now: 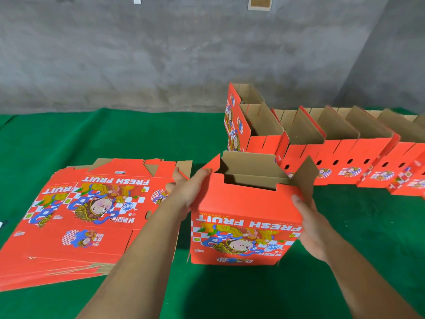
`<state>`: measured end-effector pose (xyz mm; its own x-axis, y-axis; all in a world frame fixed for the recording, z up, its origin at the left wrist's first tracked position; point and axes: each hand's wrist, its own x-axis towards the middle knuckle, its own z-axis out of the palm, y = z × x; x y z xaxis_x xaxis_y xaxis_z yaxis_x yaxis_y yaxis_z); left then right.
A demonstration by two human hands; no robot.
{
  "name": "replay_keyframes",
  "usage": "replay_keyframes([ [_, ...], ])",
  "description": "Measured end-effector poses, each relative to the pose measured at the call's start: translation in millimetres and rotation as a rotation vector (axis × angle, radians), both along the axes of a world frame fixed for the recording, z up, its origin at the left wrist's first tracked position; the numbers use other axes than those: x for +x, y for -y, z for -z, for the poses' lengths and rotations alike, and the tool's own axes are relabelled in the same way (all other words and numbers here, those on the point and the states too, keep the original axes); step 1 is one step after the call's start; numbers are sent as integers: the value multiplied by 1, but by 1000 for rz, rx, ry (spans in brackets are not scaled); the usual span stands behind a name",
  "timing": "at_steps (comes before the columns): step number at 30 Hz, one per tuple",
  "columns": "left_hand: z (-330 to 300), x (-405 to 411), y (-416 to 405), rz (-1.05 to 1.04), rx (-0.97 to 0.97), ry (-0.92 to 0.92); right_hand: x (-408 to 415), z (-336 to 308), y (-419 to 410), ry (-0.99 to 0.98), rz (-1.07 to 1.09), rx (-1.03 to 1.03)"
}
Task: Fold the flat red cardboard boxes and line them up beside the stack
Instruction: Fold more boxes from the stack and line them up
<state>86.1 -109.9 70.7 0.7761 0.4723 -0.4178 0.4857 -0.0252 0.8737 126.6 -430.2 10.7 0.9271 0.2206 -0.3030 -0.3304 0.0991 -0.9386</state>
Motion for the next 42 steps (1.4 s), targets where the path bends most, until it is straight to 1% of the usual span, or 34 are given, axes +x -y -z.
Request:
replay_keyframes([
  [1, 1, 4, -1, -25, 17, 9, 0, 2, 3, -13, -9, -11],
  [3, 3, 9, -3, -43, 130, 38, 1, 6, 7, -16, -33, -47],
  [5, 1, 12, -3, -36, 214, 115, 1, 8, 7, 16, -55, -74],
  [6, -3, 15, -2, -9, 208, 168, 1, 8, 6, 31, -52, -81],
  [8, -12, 21, 3, 113, 162, 241, 1, 7, 6, 34, -47, -85],
  [9, -15, 24, 6, 180, 160, 248, 1, 7, 6, 31, -45, -88],
  [11, -20, 32, 11, 242, 207, 224, 0, 7, 5, 29, -44, -98],
  [13, -26, 37, 10, 214, 320, 188, 0, 6, 2, 45, -52, -84],
  [15, -29, 37, 2, 144, 391, 273, 0, 5, 0, 59, 13, -87],
  [16, -26, 35, -6, 97, 379, 325, 1, 6, 1, 62, 76, -111],
  [17, -23, 30, -15, 54, 326, 358, 3, 7, 3, 61, 138, -140],
  [18, -18, 24, -23, 25, 227, 388, 3, 7, 5, 57, 177, -160],
  [20, -3, 11, -30, -2, -10, 423, 4, 4, 2, 72, 154, -195],
  [21, 3, 4, -27, 20, -82, 436, 4, 0, -2, 105, 124, -241],
  [23, 11, -10, -13, 141, -90, 495, 4, -7, -11, 223, 75, -363],
  [24, 13, -15, -6, 209, -53, 521, 3, -11, -15, 300, 58, -421],
  [26, 16, -24, 2, 349, 87, 543, -2, -21, -19, 468, 14, -533],
  [28, 18, -31, 1, 399, 244, 556, -7, -30, -18, 637, -67, -629],
  [30, 15, -31, -2, 377, 358, 535, -11, -34, -16, 746, -143, -673],
  [32, 8, -27, 0, 339, 424, 501, -15, -36, -16, 748, -192, -695],
  [34, 0, -17, 3, 352, 423, 501, -18, -41, -15, 720, -217, -697],
  [35, -3, -12, 3, 370, 390, 490, -19, -43, -14, 710, -228, -701],
  [37, -10, 1, 0, 420, 304, 431, -21, -47, -13, 703, -244, -718],
  [38, -14, 8, -2, 446, 330, 384, -22, -48, -13, 707, -252, -728],
  [40, -22, 25, -5, 493, 512, 234, -23, -47, -13, 719, -260, -743],
  [41, -23, 33, -6, 476, 584, 170, -23, -46, -13, 727, -254, -745],
  [42, -23, 40, -7, 437, 608, 134, -23, -44, -13, 733, -244, -745],
])
